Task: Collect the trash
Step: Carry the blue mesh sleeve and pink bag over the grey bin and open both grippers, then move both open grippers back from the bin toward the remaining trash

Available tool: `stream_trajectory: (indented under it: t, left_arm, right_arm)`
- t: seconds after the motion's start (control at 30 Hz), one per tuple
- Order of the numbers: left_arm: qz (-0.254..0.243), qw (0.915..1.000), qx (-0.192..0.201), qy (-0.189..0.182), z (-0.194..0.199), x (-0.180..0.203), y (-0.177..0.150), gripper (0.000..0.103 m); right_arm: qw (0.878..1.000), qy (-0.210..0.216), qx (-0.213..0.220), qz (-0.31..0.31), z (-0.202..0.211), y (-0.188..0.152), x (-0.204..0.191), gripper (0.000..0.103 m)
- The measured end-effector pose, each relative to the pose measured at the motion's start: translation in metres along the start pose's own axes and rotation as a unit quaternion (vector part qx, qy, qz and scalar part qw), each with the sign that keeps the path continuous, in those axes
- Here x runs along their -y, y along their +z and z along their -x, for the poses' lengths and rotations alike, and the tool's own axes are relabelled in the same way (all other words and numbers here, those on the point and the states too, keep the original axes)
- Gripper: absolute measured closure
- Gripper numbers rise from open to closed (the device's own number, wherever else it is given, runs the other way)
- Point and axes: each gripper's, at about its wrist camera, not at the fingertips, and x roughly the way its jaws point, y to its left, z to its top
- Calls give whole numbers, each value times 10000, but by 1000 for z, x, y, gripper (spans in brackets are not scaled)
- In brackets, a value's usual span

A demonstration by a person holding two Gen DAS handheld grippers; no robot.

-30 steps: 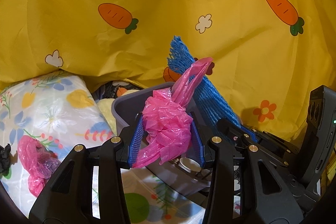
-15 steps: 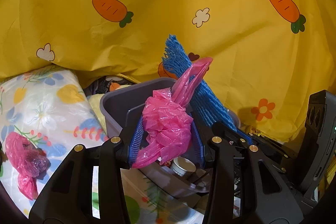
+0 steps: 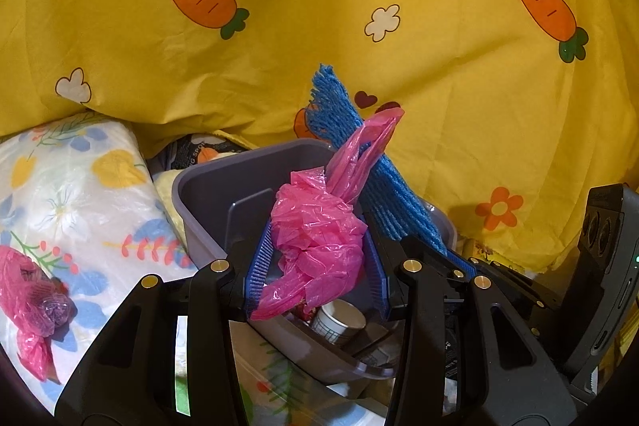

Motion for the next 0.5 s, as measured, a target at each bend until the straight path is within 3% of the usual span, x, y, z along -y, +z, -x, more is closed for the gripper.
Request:
stream_trajectory:
  t: [0.17, 0.2, 0.23, 0.33, 0.5]
  left_arm:
    - [99, 9998, -27, -157, -4, -3, 1, 58]
    - [125, 9997, -32, -195, -5, -4, 1, 51]
    - [158, 9997, -25, -193, -5, -5, 1, 37]
    - [354, 9992, 126, -113, 2, -13, 1, 18]
    - [473, 9985, 275, 78, 17, -24, 0, 13]
  right_arm:
    - [10000, -55, -14, 0, -3, -2, 0, 95]
    - [10000, -67, -20, 1, -3, -2, 0, 94]
    - [10000, -78, -31, 7, -3, -3, 0, 94]
    - [9999, -133, -19, 3, -3, -4, 0, 72]
    - [9997, -231, 98, -35, 0, -5, 2, 54]
